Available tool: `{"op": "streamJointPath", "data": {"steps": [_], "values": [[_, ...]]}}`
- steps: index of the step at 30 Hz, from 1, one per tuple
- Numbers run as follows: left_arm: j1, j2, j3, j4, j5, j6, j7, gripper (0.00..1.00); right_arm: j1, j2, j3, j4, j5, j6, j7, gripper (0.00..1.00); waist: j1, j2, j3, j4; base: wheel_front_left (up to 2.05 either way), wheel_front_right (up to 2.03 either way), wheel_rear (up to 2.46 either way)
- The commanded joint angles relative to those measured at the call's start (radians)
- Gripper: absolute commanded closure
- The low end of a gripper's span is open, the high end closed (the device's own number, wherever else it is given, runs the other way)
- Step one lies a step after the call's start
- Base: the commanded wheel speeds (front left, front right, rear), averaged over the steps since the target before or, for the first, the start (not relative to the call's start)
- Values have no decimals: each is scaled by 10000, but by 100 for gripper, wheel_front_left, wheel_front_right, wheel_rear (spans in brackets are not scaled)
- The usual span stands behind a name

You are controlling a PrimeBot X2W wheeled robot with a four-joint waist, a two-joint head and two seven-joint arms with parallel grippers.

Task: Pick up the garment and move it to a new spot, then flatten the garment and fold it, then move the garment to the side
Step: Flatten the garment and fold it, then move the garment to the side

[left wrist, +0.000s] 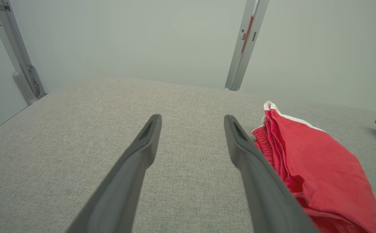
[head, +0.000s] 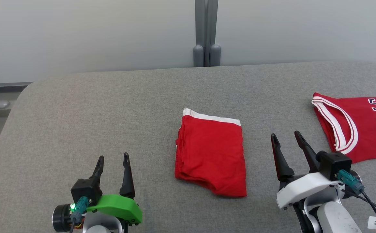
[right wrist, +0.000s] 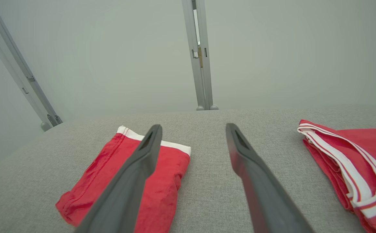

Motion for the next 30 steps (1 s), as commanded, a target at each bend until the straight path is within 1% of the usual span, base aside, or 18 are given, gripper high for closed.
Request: {"op": "streamJointPath", "data": {"steps": [1,20,23,30], "values": [[148,2,55,-10,85,-23,-40,0,146,-15,-19,-65,8,-14,33,0,0,0,5,-2,0,0,0],[58,-25,89,37,134,-41,-39,0,143,-13,-32,7,-103,-14,206,0,0,0,62,75,0,0,0],[32,-33,85,38,149,-57,-41,0,89,-15,-53,111,-128,-14,368,0,0,0,91,133,0,0,0],[-195,-30,25,68,173,-145,-29,0,-470,-16,-441,802,-92,-12,1381,0,0,0,219,538,0,0,0]]}}
